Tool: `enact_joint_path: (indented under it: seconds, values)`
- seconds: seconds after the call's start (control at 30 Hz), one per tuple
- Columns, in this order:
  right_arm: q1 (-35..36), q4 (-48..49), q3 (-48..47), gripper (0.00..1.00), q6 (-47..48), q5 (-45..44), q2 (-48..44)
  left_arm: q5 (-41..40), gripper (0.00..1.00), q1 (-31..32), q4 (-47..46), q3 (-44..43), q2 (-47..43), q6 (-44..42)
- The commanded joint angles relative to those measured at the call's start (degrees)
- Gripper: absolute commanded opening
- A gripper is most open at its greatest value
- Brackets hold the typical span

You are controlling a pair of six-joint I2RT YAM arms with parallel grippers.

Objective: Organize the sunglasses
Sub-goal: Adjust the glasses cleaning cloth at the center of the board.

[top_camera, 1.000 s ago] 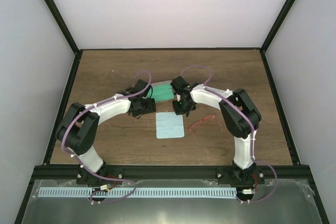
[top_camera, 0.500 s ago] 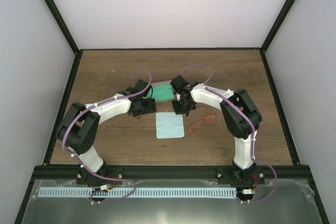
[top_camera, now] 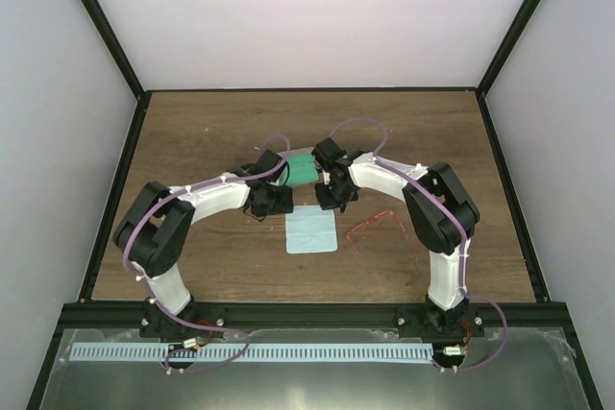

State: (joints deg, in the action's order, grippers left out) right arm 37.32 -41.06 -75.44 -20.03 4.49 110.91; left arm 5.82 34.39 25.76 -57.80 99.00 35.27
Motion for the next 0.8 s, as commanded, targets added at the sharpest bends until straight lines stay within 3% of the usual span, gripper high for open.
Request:
enact_joint_path:
  seconds: [0.0, 0.27, 0.4, 0.77]
  values:
    - [0.2, -0.1, -1.9, 0.01, -0.1, 0.3, -0.2, 2.3, 0.57, 0.9, -0.3, -1.6, 3.2, -2.0]
    - [0.1, -0.2, -1.9, 0.01, 0.1, 0.4, 0.2, 2.6, 0.47, 1.1, 0.3, -2.8, 6.1, -3.2]
    - [0.1, -0.2, -2.1, 0.01, 0.2, 0.4, 0.3, 3.3, 0.32, 1.1, 0.4, -2.9, 6.8, -3.4]
    - [0.1, 0.1, -2.2, 0.01, 0.3, 0.4, 0.7, 4.6, 0.23, 1.2, 0.7, -3.0, 7.9, -3.6]
